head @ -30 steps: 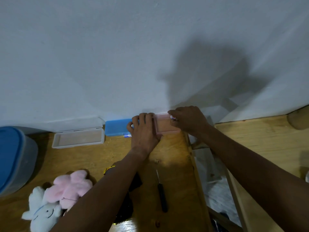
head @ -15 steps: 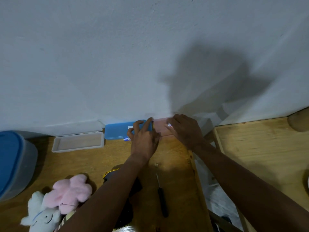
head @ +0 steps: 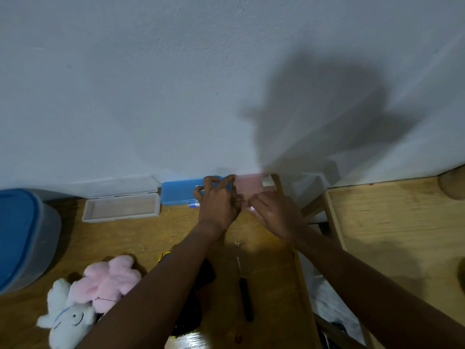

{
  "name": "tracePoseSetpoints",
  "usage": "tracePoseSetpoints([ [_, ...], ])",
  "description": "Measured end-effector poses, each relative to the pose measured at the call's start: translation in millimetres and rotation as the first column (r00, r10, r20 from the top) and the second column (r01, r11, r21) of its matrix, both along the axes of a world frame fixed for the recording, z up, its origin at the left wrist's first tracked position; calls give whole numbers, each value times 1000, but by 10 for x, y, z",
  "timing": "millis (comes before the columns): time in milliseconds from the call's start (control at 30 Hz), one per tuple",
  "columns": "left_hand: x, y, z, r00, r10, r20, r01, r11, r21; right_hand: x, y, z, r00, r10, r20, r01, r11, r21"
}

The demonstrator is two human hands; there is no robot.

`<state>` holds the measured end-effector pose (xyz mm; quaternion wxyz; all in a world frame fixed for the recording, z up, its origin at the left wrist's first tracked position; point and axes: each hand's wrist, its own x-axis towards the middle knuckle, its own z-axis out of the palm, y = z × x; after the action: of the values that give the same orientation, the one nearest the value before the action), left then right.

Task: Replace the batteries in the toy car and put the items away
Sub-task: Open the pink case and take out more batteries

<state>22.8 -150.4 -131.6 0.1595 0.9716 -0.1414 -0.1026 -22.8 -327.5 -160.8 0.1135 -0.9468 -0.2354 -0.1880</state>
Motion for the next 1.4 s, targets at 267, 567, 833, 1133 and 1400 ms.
tracePoseSetpoints([
  [267, -10, 35, -33, 999, -37, -5, 36, 999, -38, 435, 32, 134, 959, -209, -193, 212, 977, -7],
  [567, -5, 36, 5, 997, -74, -7, 74, 997, -15, 542, 60, -93, 937, -32, -349, 33, 999, -3],
  [833, -27, 36, -22, 999, -52, 10, 52, 999, -14, 479, 31, -141, 870, 3, -493, 139, 958, 251],
  [1133, -39, 28, -52, 998, -48, 27, 48, 999, 5, 355, 3, -99, 899, -79, -431, 271, 874, 404],
  [1400, -92, 49, -71, 993, 12, 115, -4, 998, -65, 40, -45, 16, 852, -495, -171, 489, 633, 600],
])
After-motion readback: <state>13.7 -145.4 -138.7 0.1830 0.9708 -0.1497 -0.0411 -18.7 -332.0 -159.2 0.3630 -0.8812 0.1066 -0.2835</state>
